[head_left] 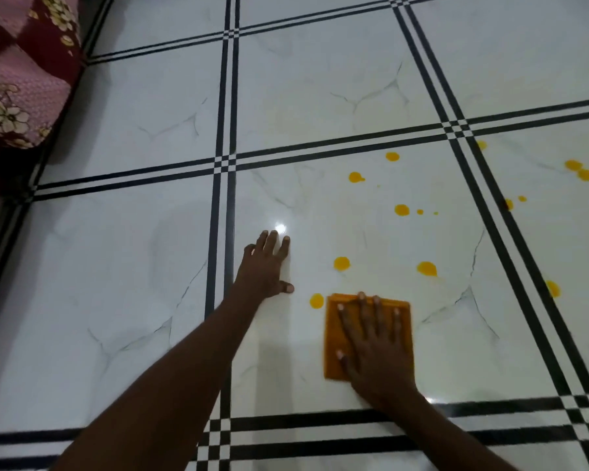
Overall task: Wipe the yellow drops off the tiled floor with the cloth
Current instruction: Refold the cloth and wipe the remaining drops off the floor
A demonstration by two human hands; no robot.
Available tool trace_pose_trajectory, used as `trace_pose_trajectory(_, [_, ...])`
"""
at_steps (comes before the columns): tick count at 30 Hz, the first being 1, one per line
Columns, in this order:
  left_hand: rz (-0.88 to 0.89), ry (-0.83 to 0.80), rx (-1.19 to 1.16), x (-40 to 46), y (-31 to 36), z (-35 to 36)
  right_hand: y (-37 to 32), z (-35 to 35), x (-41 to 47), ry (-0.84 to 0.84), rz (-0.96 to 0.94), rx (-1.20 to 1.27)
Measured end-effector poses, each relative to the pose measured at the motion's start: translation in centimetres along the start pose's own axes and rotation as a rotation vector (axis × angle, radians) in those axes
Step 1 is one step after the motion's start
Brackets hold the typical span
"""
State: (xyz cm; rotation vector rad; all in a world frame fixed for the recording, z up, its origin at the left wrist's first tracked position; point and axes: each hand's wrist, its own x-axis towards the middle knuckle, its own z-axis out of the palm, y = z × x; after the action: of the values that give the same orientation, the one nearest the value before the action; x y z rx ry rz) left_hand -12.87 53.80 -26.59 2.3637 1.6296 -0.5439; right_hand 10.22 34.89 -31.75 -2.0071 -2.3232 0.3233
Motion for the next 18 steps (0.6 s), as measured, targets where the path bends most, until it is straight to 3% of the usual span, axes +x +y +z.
trace_pose_trajectory(2, [-0.012,0.006,-0.063,0.1,0.1,0.1,-0.4,0.6,3.0,0.009,-0.176,-0.001])
trace_pose_trajectory(4, [-0.013,-0.003,-0.117,0.3,-0.4,0.1,1.0,0.3,7.4,0.054,-0.203,-0.035])
trace_pose_trajectory(8, [-0.007,0.036,-0.144,0.9,-0.9,0.7,6.0,-2.1,12.9,0.164,0.226,-0.028])
trace_pose_trajectory(10, [-0.009,0.037,-0.146,0.9,-0.8,0.9,3.4,-1.8,10.0,0.192,0.344,0.036])
trace_pose_trajectory(11, [-0.010,0.027,-0.155,0.8,-0.8,1.0,0.8,-1.1,7.7,0.160,0.328,0.055])
trace_pose_trajectory(14, [-0.003,0.002,-0.165,0.6,-0.9,0.7,-4.8,-0.1,5.0,0.078,0.051,0.105])
trace_pose_trajectory(16, [0.012,-0.015,-0.160,0.9,-1.1,0.7,-2.9,-0.3,10.1,0.072,-0.091,0.073])
trace_pose_trajectory(18, [0.014,0.004,-0.139,0.9,-1.5,0.6,1.7,-2.0,15.6,0.052,0.019,0.029])
